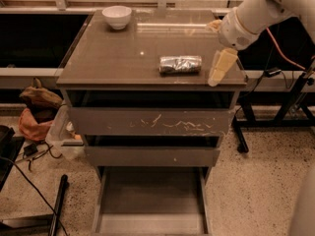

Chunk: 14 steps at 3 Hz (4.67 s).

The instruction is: Place redbull can into bottom drawer

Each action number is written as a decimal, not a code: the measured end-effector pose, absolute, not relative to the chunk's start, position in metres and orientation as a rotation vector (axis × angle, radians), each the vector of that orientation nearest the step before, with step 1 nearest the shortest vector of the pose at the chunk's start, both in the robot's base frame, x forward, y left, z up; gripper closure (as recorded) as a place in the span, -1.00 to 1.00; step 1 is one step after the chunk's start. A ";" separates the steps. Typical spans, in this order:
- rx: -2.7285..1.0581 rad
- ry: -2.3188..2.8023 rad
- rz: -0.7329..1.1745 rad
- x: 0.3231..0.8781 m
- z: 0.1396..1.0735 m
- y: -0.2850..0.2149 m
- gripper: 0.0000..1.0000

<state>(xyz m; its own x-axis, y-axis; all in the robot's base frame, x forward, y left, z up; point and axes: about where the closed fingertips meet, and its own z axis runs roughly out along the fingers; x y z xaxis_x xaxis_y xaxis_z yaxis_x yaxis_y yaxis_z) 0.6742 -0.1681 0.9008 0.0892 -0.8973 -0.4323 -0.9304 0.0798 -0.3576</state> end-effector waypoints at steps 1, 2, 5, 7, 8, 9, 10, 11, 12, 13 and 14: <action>-1.860 1.739 0.107 0.701 0.888 -0.145 -1.00; -1.945 1.720 0.113 0.719 0.872 -0.126 -1.00; -2.043 1.764 0.152 0.738 0.838 -0.110 -0.64; -2.039 1.767 0.136 0.735 0.840 -0.108 0.30; -1.974 1.784 0.062 0.720 0.860 -0.116 0.76; -1.827 1.769 0.003 0.687 0.898 -0.123 1.00; -1.801 1.803 0.043 0.656 0.857 -0.129 1.00; -1.832 1.828 0.074 0.646 0.833 -0.127 1.00; -1.831 1.827 0.073 0.647 0.834 -0.127 1.00; -1.819 1.846 0.094 0.619 0.826 -0.129 1.00; -1.704 1.834 0.108 0.560 0.841 -0.124 1.00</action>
Offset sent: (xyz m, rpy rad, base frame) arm 0.0707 0.0568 -0.0378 -0.0970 0.0527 0.1786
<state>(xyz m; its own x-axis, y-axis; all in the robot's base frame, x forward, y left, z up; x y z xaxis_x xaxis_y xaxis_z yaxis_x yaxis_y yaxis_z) 0.5598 -0.1237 0.8410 0.0298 -0.8727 -0.4874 -0.9239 0.1620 -0.3466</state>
